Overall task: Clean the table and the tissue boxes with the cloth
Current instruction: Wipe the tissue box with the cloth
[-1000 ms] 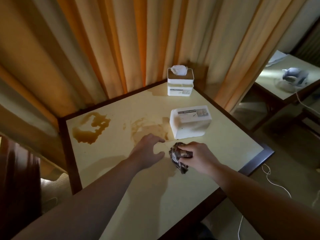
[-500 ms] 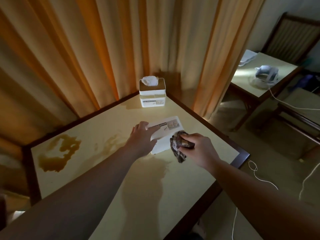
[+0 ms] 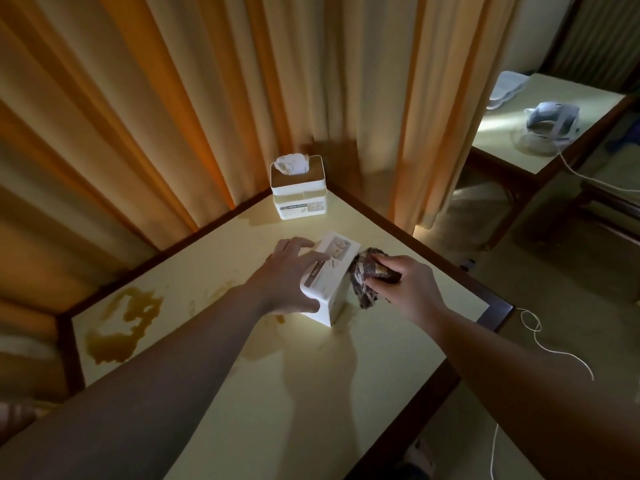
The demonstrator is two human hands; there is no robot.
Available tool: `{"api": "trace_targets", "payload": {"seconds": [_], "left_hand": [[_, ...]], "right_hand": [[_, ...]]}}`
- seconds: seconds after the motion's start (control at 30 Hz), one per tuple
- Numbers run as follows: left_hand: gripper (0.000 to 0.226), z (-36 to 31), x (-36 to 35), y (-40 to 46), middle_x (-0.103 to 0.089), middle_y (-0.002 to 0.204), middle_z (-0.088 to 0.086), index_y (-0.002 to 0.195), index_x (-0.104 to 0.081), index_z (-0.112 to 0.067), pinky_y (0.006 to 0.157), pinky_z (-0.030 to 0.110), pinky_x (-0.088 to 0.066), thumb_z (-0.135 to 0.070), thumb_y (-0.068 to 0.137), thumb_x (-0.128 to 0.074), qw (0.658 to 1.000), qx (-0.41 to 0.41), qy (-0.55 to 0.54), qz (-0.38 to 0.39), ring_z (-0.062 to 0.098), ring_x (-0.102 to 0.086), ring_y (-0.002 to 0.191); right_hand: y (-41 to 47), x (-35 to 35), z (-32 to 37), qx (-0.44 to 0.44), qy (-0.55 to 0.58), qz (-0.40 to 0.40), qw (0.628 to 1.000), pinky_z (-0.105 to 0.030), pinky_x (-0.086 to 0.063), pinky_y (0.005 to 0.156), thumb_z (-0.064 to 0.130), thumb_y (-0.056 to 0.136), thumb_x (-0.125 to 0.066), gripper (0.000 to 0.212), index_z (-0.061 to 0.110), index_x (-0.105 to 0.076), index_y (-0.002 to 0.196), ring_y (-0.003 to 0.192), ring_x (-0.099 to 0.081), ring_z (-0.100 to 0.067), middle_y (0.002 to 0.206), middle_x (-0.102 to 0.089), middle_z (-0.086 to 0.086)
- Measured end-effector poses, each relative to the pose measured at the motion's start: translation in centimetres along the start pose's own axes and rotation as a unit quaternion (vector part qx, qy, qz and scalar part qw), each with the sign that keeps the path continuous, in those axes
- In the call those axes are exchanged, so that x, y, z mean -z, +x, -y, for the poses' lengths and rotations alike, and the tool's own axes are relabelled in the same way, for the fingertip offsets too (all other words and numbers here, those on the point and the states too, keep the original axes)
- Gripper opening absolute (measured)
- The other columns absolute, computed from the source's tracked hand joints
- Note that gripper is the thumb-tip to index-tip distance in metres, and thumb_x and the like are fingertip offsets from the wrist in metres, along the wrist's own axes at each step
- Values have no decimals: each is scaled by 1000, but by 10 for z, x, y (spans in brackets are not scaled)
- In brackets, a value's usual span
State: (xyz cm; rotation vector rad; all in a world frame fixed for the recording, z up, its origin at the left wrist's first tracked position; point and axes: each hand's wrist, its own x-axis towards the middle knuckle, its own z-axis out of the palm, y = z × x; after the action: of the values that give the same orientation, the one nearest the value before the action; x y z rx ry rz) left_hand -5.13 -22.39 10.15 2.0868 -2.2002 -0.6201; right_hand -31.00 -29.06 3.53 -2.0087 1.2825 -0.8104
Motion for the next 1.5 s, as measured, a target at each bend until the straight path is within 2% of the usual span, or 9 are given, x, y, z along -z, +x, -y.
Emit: {"api": "trace_targets", "payload": {"seconds": [0.1,0.23,0.5,0.67,0.9,1.03,1.2,1.3,1.5], "left_hand": [[121,-5,17,23,6,168,-24,162,-14,-46,124,55,-12,-46,68,-91,996,-30,31,78,10,11,155],[134,-13,31,58,9,172,-11,164,-5,-38,127,56,3,-56,65,-92,978,-68,134,143,18,15,157],[138,-4,21,77,-1,172,-14,162,-9,-43,127,58,-4,-59,55,-95,982,-51,107,145,17,6,159],[140,-8,22,75,-3,172,-13,163,-12,-41,126,51,-7,-53,54,-98,986,-29,95,137,24,-6,158],[137,-19,28,69,-2,171,-15,164,-13,-39,124,46,-8,-45,56,-99,985,-33,90,141,21,-9,158],[139,-16,27,72,-1,171,-16,164,-12,-41,123,45,-12,-49,55,-99,984,-29,99,144,21,-11,157],[140,-15,24,71,1,170,-19,163,-10,-44,124,49,-13,-53,54,-98,986,-16,84,142,23,-10,158],[141,-17,24,71,1,171,-17,163,-10,-42,124,48,-13,-50,54,-98,985,-16,94,142,22,-11,157],[141,-17,24,71,-1,170,-19,163,-12,-42,124,48,-12,-51,52,-99,985,-19,95,140,19,-11,158]], "right_hand": [[4,0,-6,-9,23,-4,1000,-23,-59,92,35,85,-85,53,17,-72,133,102,-68,-6,114,-75,-1],[9,-3,-12,-58,79,2,995,-28,-63,85,45,87,-80,55,20,-70,135,104,-70,-6,114,-75,4],[16,-33,-10,-161,300,-28,940,-40,-66,78,24,84,-87,32,21,-78,115,95,-76,-14,99,-78,6],[-21,-53,-4,-162,381,13,910,-28,-60,74,7,79,-89,34,28,-79,104,89,-77,-13,93,-80,7],[-18,-38,-13,-140,344,118,921,-32,-59,78,10,75,-91,40,13,-81,113,91,-77,-18,96,-80,-1],[20,-38,-21,-185,402,40,896,-48,-62,92,11,81,-87,39,14,-78,119,100,-76,-23,105,-79,-6],[42,-52,-27,-224,447,-29,865,-51,-61,94,18,87,-82,30,24,-78,116,101,-76,-24,105,-80,-5],[23,-63,-27,-235,433,-3,870,-52,-62,89,29,83,-82,37,24,-76,119,99,-76,-25,105,-79,-5],[-39,-77,-31,-232,398,98,882,-41,-61,86,9,75,-92,40,22,-82,111,92,-78,-22,100,-80,-2]]}}
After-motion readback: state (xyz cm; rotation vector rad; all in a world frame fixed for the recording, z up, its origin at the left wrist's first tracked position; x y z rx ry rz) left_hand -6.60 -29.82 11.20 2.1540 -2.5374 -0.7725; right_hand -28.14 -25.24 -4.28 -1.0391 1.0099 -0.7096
